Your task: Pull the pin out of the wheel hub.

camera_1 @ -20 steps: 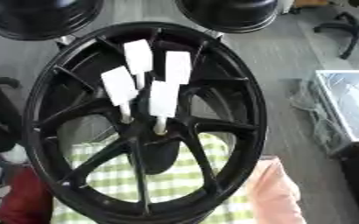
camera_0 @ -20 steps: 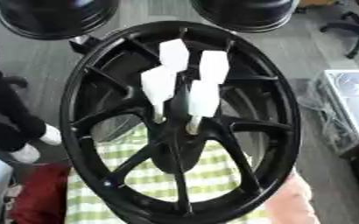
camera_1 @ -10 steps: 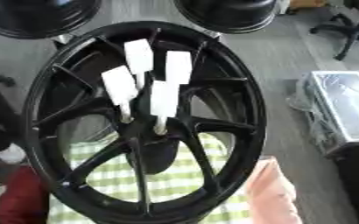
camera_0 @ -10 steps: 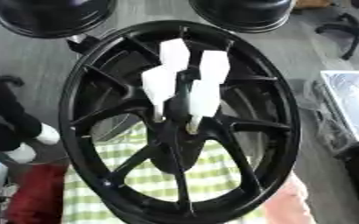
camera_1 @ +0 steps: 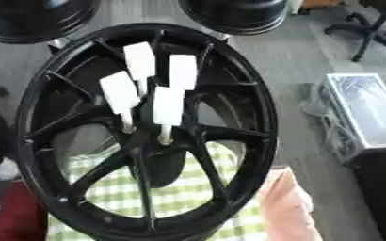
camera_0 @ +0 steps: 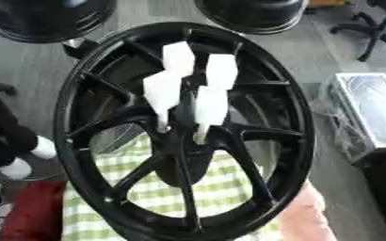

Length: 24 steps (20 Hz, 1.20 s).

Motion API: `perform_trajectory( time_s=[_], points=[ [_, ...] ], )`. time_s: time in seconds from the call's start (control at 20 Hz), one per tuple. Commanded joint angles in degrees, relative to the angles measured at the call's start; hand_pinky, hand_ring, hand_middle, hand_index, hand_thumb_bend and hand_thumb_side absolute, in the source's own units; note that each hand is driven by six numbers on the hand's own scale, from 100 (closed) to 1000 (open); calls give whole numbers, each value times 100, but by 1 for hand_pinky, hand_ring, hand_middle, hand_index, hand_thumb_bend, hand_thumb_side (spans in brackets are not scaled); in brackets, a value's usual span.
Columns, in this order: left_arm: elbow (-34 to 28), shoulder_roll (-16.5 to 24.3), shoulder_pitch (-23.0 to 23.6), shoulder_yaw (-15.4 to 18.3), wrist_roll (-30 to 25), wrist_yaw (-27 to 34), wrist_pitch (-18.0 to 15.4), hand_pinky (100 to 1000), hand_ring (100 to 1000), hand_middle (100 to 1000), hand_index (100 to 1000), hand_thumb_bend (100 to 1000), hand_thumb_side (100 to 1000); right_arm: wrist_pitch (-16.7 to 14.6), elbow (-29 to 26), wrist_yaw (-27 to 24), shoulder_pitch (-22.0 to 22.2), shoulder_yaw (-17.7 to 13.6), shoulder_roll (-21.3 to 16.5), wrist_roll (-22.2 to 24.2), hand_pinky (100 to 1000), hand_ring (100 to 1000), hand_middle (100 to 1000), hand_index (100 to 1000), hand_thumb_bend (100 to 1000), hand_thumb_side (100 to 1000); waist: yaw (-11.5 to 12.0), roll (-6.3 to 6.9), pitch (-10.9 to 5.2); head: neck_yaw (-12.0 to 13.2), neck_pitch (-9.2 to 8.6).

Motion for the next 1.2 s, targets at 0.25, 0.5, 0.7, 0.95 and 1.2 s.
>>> perform_trajectory(
  time_s=[0.25,0.5,0.7,0.95,1.2],
  points=[
    [-58,185,2,57,15,6,5,687,831,747,716,258,589,437,-501,-195,-213,274,7,-311,828,818,775,842,100,594,-7,57,-43,-1,67],
    [-54,188,6,49,0,14,18,688,831,747,717,258,590,973,-1042,-402,-230,551,11,-471,828,818,775,843,100,600,-6,61,-33,48,84],
    [-53,182,-2,41,-13,21,22,688,831,747,717,258,590,1409,-1346,-505,-234,612,51,-486,828,818,775,844,100,603,9,69,-29,69,100],
    [-53,169,-16,34,-17,27,25,689,831,748,717,258,587,1717,-1477,-539,-223,677,177,-444,827,818,776,845,100,629,33,81,-20,60,98],
    [-54,166,-28,25,-29,31,30,689,831,748,717,258,588,1804,-1477,-528,-142,729,210,-333,827,819,778,847,100,629,46,84,-19,96,94]
  ],
)
